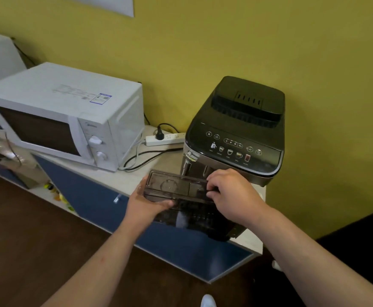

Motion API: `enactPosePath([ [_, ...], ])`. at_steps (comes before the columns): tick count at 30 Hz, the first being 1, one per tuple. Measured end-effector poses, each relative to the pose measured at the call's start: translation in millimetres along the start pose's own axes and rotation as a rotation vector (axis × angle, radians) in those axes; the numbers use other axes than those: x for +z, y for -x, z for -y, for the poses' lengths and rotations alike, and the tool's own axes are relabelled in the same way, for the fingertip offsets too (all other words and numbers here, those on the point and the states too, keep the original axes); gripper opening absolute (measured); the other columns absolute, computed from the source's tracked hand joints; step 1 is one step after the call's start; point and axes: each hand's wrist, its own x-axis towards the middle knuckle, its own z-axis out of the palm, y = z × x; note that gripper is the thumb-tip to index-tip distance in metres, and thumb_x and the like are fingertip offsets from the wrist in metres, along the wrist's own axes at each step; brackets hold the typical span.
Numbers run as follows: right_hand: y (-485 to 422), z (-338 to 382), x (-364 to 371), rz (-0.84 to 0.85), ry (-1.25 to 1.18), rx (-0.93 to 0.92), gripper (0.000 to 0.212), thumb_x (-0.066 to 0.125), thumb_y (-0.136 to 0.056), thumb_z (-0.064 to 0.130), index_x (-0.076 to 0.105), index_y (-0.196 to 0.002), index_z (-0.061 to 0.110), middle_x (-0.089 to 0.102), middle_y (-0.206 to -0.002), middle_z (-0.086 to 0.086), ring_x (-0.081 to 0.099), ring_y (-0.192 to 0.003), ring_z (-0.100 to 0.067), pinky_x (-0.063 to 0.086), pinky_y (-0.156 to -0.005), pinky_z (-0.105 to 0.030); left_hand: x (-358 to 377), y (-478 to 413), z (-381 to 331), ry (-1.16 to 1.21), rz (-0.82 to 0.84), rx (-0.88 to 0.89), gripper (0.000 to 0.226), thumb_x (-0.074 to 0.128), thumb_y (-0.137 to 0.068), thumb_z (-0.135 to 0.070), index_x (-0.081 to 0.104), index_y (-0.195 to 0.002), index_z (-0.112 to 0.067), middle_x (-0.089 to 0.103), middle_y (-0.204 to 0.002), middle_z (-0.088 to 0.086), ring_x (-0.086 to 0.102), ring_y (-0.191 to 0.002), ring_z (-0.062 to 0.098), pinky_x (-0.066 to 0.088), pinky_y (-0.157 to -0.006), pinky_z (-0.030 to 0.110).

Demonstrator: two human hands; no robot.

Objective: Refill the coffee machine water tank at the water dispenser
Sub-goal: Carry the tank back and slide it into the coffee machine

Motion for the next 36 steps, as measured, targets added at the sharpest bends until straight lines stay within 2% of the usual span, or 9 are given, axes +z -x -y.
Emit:
enactPosePath([
  [7,-16,-1,14,0.032,0.063,-0.004,0.009,0.064,-0.087,0.025,0.068,-0.080,0.023,0.066,-0.104,0.008,0.057,-0.099,-0.018,0.051,-0.087,-0.037,0,-2,2,-0.019,0.003,0.028,0.096,0.094,-0.041,-0.027,0.059,-0.130,-0.017,0.075,-0.113,0.002,0.069,-0.109,0.015,0.056,-0.095,0.037],
  [12,-16,-3,22,0.021,0.073,0.010,0.009,0.064,-0.086,0.024,0.066,-0.077,0.024,0.065,-0.097,0.008,0.057,-0.093,-0.017,0.054,-0.081,-0.038,-2,-3,5,-0.079,0.022,0.084,0.083,0.094,-0.055,-0.016,0.059,-0.129,-0.025,0.072,-0.117,-0.002,0.066,-0.113,0.013,0.058,-0.093,0.038],
  [17,-13,-5,29,0.027,0.050,0.018,0.010,0.063,-0.088,0.025,0.067,-0.079,0.022,0.066,-0.100,0.008,0.057,-0.097,-0.017,0.052,-0.083,-0.036,-1,-2,4,-0.106,0.022,0.116,0.067,0.090,-0.060,-0.009,0.059,-0.111,-0.039,0.071,-0.110,-0.003,0.066,-0.109,0.010,0.058,-0.089,0.035],
  [24,-8,-9,30,0.024,0.017,-0.010,0.020,0.058,-0.093,0.028,0.073,-0.102,0.018,0.061,-0.130,0.008,0.050,-0.119,-0.016,0.039,-0.102,-0.029,-1,-4,6,-0.097,0.017,0.099,0.073,0.090,-0.061,-0.009,0.057,-0.119,-0.037,0.069,-0.113,-0.005,0.064,-0.109,0.009,0.058,-0.086,0.030],
  [27,5,-15,24,0.011,-0.044,-0.003,0.032,0.056,-0.094,0.033,0.063,-0.123,0.020,0.054,-0.140,0.007,0.043,-0.130,-0.014,0.031,-0.109,-0.028,-1,-5,7,-0.104,0.020,0.105,0.074,0.089,-0.062,-0.006,0.056,-0.121,-0.034,0.068,-0.114,-0.005,0.064,-0.108,0.010,0.059,-0.086,0.031],
  [29,19,-25,21,0.010,-0.033,0.011,0.040,0.056,-0.094,0.038,0.057,-0.130,0.022,0.050,-0.143,0.008,0.039,-0.134,-0.012,0.026,-0.113,-0.028,-2,-5,8,-0.120,0.027,0.114,0.069,0.088,-0.063,-0.004,0.058,-0.115,-0.037,0.069,-0.111,-0.006,0.064,-0.105,0.009,0.058,-0.078,0.022],
  [31,35,-40,19,-0.001,-0.017,0.063,0.046,0.059,-0.091,0.043,0.054,-0.132,0.024,0.051,-0.140,0.010,0.040,-0.134,-0.011,0.026,-0.113,-0.029,-2,-5,8,-0.132,0.034,0.114,0.067,0.087,-0.064,-0.001,0.056,-0.108,-0.041,0.068,-0.109,-0.007,0.063,-0.102,0.007,0.057,-0.071,0.017],
  [34,49,-64,16,-0.008,-0.056,0.199,0.060,0.066,-0.083,0.048,0.048,-0.136,0.026,0.050,-0.139,0.009,0.039,-0.133,-0.013,0.031,-0.113,-0.034,-2,-4,7,-0.136,0.033,0.112,0.068,0.087,-0.065,-0.003,0.056,-0.117,-0.034,0.067,-0.111,-0.007,0.062,-0.105,0.008,0.056,-0.079,0.022],
  [36,52,-74,16,0.022,-0.131,0.267,0.072,0.069,-0.081,0.048,0.040,-0.142,0.025,0.046,-0.142,0.008,0.035,-0.135,-0.014,0.031,-0.113,-0.035,-2,-4,8,-0.137,0.030,0.115,0.071,0.086,-0.066,-0.002,0.055,-0.122,-0.031,0.066,-0.110,-0.008,0.061,-0.102,0.005,0.054,-0.073,0.013],
])
